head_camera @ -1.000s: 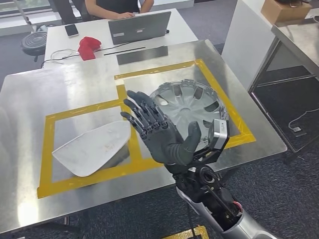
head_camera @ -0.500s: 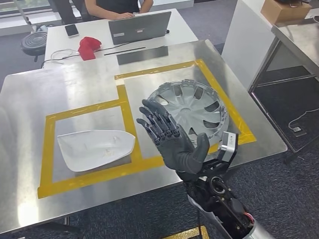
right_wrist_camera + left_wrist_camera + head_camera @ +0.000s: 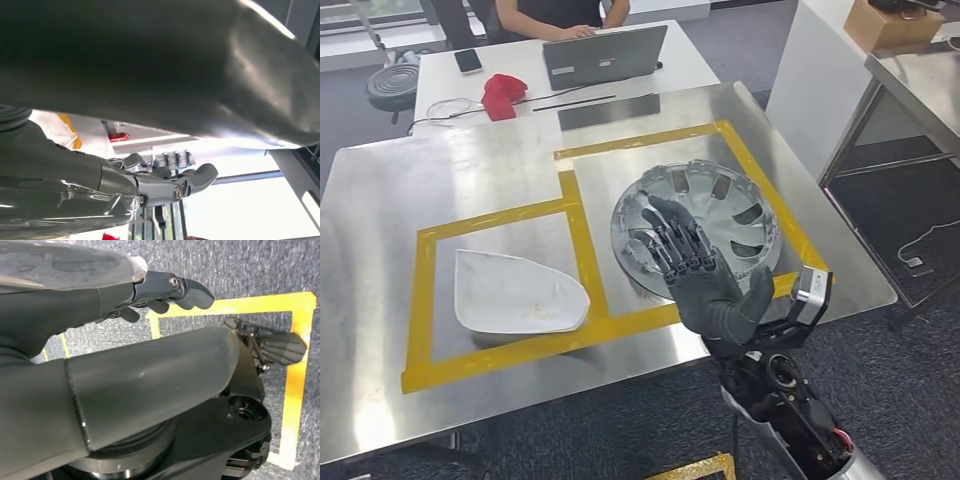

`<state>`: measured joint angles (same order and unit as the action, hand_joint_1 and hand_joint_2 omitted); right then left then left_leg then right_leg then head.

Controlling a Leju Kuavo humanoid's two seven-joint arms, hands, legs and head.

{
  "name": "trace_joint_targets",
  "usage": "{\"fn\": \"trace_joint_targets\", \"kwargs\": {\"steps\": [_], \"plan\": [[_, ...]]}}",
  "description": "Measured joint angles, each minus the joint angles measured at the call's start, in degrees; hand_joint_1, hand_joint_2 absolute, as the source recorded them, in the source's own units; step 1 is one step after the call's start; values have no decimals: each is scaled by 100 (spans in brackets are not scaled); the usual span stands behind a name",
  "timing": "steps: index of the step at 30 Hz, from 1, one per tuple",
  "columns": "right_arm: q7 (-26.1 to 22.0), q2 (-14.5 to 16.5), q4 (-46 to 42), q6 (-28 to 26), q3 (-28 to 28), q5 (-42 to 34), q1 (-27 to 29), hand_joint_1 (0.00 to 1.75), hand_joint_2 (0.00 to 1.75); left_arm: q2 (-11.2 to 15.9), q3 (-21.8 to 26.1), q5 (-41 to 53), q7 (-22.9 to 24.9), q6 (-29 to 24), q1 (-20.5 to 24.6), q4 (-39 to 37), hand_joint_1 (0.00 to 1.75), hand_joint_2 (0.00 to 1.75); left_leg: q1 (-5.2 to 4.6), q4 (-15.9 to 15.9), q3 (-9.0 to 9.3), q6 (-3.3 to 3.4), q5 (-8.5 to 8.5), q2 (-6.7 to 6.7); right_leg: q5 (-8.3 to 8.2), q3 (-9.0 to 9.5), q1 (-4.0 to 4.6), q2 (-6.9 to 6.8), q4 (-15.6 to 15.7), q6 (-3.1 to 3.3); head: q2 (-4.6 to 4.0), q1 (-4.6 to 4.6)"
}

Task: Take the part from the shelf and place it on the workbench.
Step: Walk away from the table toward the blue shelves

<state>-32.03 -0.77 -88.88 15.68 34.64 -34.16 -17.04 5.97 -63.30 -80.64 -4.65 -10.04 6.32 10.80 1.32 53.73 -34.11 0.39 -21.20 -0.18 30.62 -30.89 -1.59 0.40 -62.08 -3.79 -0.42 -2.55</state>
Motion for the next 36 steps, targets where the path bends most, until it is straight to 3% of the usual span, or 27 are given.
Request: {"fn": "trace_joint_targets", "kwargs": {"steps": [2, 6, 8, 10, 11, 12, 13, 14, 17, 19, 21, 22, 24, 26, 27, 28, 29, 30, 32, 33, 34, 36], "plan": [[-4, -31, -9, 20, -80, 3, 25, 0, 0, 1, 7, 8, 6, 2, 2, 0, 0, 0, 4, 45, -40, -80, 28, -16, -236, 318, -6, 25, 617, 21, 0, 1], [-5, -53, -46, 57, -179, 58, 92, 0, 0, 6, 16, 22, 6, 10, -3, -1, 0, 0, 5, 87, -124, -248, 76, -29, -328, 229, 11, 55, 705, 239, 0, -4], [-10, -55, -64, 92, -216, 90, 106, 0, 0, 3, 19, 34, 6, 14, -9, -1, 0, 0, 23, 450, -294, -291, -276, -17, -431, 120, 9, 37, 719, 342, 0, -5], [-15, -56, -80, 119, -247, 104, 119, 0, 0, -1, 20, 44, 6, 18, -5, -1, 0, 0, 21, 1242, -564, -310, -848, -11, -531, -9, 30, 28, 717, 392, 0, -7], [-15, -57, -83, 125, -261, 107, 130, 0, 0, -2, 20, 44, 6, 18, -2, -1, 0, 0, 18, 1613, -655, -312, -1034, -11, -579, -74, 48, 25, 715, 400, 0, -6], [-15, -57, -82, 127, -274, 109, 145, 0, 0, -2, 20, 45, 6, 19, 1, -1, 0, 0, 13, 1827, -661, -304, -1104, -11, -625, -135, 68, 22, 713, 405, 0, -7], [-15, -57, -82, 128, -286, 110, 160, 0, 0, -2, 20, 45, 6, 19, 2, -1, 0, 0, 6, 1822, -554, -281, -1063, -11, -670, -193, 87, 20, 712, 406, 0, -7], [-15, -58, -85, 128, -298, 111, 169, 0, 0, -2, 20, 45, 6, 18, 5, -1, 0, 0, -9, 1579, -330, -242, -944, -11, -715, -246, 105, 21, 712, 404, 0, -6], [-19, -58, -120, 150, -327, 124, 174, 0, 0, 16, 20, 45, 8, 16, 38, -1, 0, 0, -101, 333, 557, -82, -709, -5, -836, -335, 137, 19, 715, 364, 0, -3], [-30, -59, -142, 199, -342, 146, 175, 0, 0, 26, 21, 46, 15, 16, 60, 1, 0, 0, -155, -1, 744, -26, -689, -1, -914, -344, 132, 9, 733, 302, 0, 1], [-43, -64, -157, 253, -357, 160, 182, 0, 0, 18, 22, 47, 25, 16, 67, 2, 0, 0, -148, -50, 701, 20, -593, 22, -962, -359, 128, 19, 743, 231, 0, 0], [-48, -71, -169, 279, -371, 161, 185, 0, 0, 13, 22, 48, 28, 15, 69, 2, 0, 0, -130, -78, 670, 52, -540, 45, -881, -401, 131, 24, 675, 201, 0, 2], [-55, -87, -187, 322, -407, 166, 192, 0, 0, 3, 22, 48, 33, 15, 64, 2, 0, 0, -99, -122, 571, 114, -422, 106, -413, -585, 118, 19, 179, 156, 0, 3], [-56, -111, -191, 326, -439, 170, 205, 0, 0, 2, 22, 47, 34, 14, 60, 2, 0, 0, -101, -119, 422, 141, -314, 154, 107, -794, 104, 8, -609, 110, 0, 3], [-56, -127, -192, 318, -456, 171, 213, 0, 0, -2, 22, 47, 35, 14, 58, 2, 0, 0, -101, -109, 343, 135, -263, 184, 202, -824, 98, 4, -889, 90, 0, 4], [-56, -142, -198, 303, -475, 171, 221, 0, 0, -7, 23, 47, 36, 14, 57, 2, 0, 0, -100, -93, 265, 126, -215, 217, 160, -766, 95, -1, -982, 75, 0, 4], [-57, -159, -210, 283, -502, 171, 230, 0, 0, -12, 23, 47, 38, 14, 55, 2, 0, 0, -97, -68, 186, 113, -174, 251, 20, -604, 90, -16, -862, 65, 0, 4], [-57, -173, -231, 261, -530, 170, 237, 0, 0, -18, 22, 47, 40, 14, 54, 2, 0, 0, -94, -35, 114, 93, -140, 282, -147, -342, 84, -56, -539, 59, 0, 4], [-60, -196, -284, 230, -590, 169, 244, 0, 0, -23, 23, 47, 42, 14, 48, 2, 0, 0, -106, 49, 5, 40, -88, 339, -248, 238, 100, -204, 316, 77, 0, 0], [-61, -202, -308, 224, -614, 168, 249, 0, 0, -24, 24, 47, 43, 14, 45, 2, 0, 0, -115, 80, -19, 7, -62, 368, -222, 410, 114, -257, 614, 109, 0, -12], [-62, -206, -325, 222, -634, 168, 256, 0, 0, -24, 24, 46, 43, 14, 42, 2, 0, 0, -123, 94, -29, -24, -32, 402, -177, 474, 132, -270, 761, 156, 0, -24], [-64, -220, -351, 222, -669, 168, 282, 0, 0, -25, 24, 44, 43, 13, 41, 2, 0, 0, -116, 88, -40, -94, 29, 460, -241, 392, 141, -199, 797, 278, 0, -43]]}}
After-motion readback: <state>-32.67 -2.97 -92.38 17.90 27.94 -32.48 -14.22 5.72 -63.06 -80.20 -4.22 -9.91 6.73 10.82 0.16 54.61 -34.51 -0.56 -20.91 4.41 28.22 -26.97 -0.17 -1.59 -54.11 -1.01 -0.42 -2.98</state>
